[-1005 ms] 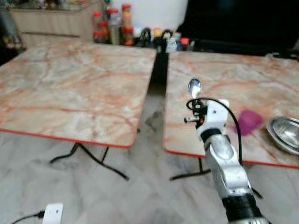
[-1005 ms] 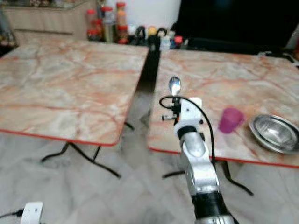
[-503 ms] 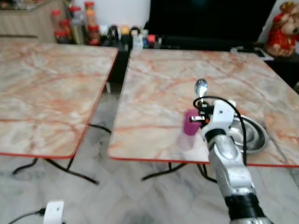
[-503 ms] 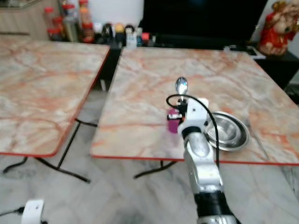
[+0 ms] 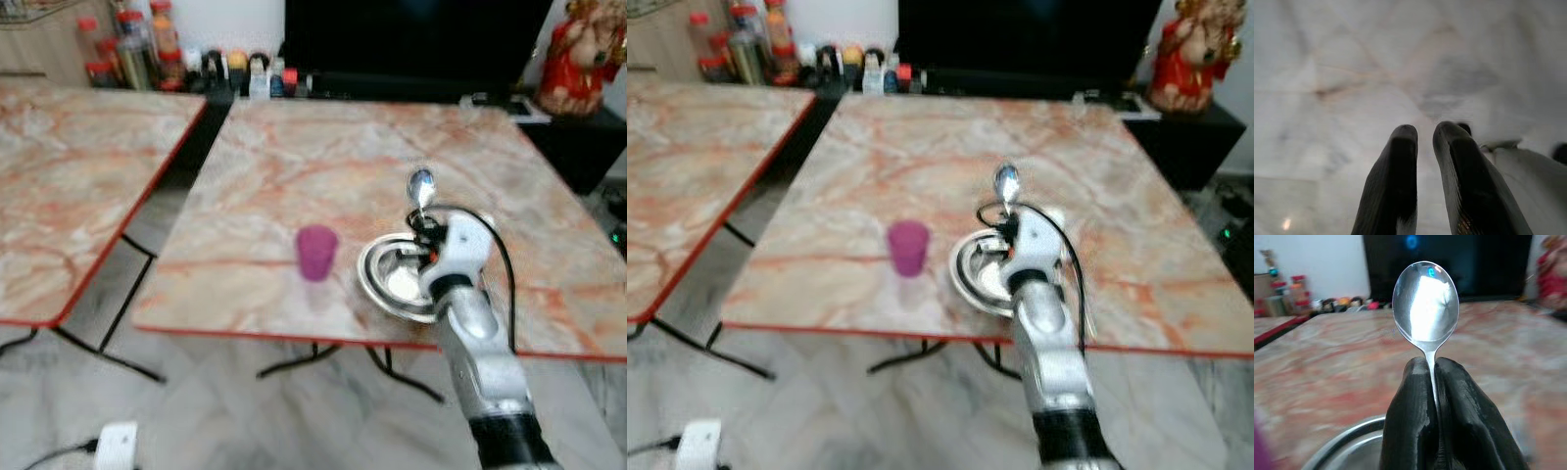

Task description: Setting the table

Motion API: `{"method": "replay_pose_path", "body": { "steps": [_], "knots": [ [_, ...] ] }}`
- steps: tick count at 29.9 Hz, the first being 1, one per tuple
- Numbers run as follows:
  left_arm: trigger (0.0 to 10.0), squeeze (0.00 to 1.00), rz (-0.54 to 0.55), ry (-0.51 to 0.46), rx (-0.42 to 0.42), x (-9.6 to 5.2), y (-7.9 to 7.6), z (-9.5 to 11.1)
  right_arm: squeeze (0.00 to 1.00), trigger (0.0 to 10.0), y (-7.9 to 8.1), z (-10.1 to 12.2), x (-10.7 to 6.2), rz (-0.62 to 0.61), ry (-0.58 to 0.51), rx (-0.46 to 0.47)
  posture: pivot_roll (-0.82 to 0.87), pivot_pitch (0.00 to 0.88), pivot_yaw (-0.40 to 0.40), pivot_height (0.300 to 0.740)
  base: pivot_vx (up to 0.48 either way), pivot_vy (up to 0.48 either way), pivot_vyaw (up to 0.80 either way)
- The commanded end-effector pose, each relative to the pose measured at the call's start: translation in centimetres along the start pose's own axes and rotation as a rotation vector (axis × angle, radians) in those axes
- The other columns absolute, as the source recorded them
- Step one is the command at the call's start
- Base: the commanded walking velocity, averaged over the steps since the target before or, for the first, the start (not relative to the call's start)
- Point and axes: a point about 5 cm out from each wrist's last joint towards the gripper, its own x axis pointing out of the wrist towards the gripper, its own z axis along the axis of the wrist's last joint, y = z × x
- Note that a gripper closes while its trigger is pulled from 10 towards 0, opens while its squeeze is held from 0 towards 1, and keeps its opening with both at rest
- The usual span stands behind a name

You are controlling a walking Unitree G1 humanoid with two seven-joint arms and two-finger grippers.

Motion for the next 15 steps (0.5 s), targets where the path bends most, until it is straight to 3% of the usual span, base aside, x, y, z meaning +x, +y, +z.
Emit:
{"method": "replay_pose_path", "body": {
  "steps": [1, 3, 15],
  "knots": [
    [10.0, 0.00, 0.021, 0.015, 0.022, -0.12, 0.81, -0.35, 0.00, 10.0, 0.92, 0.97, 0.24, 0.027, -0.039, 0.019, -0.01, 0.094, -0.045, 0.740, 0.240, -0.371, -0.74],
    [10.0, 0.00, 0.020, 0.015, 0.022, -0.12, 0.81, -0.35, 0.00, 10.0, 0.95, 1.04, 0.24, 0.030, -0.043, 0.021, -0.01, 0.094, -0.045, 0.740, 0.240, -0.369, -0.68],
    [10.0, 0.00, 0.019, 0.015, 0.022, -0.12, 0.79, -0.34, 0.00, 10.0, 1.01, 1.24, 0.21, 0.037, -0.059, 0.025, -0.01, 0.094, -0.046, 0.740, 0.000, -0.368, 0.00]
  ]
}}
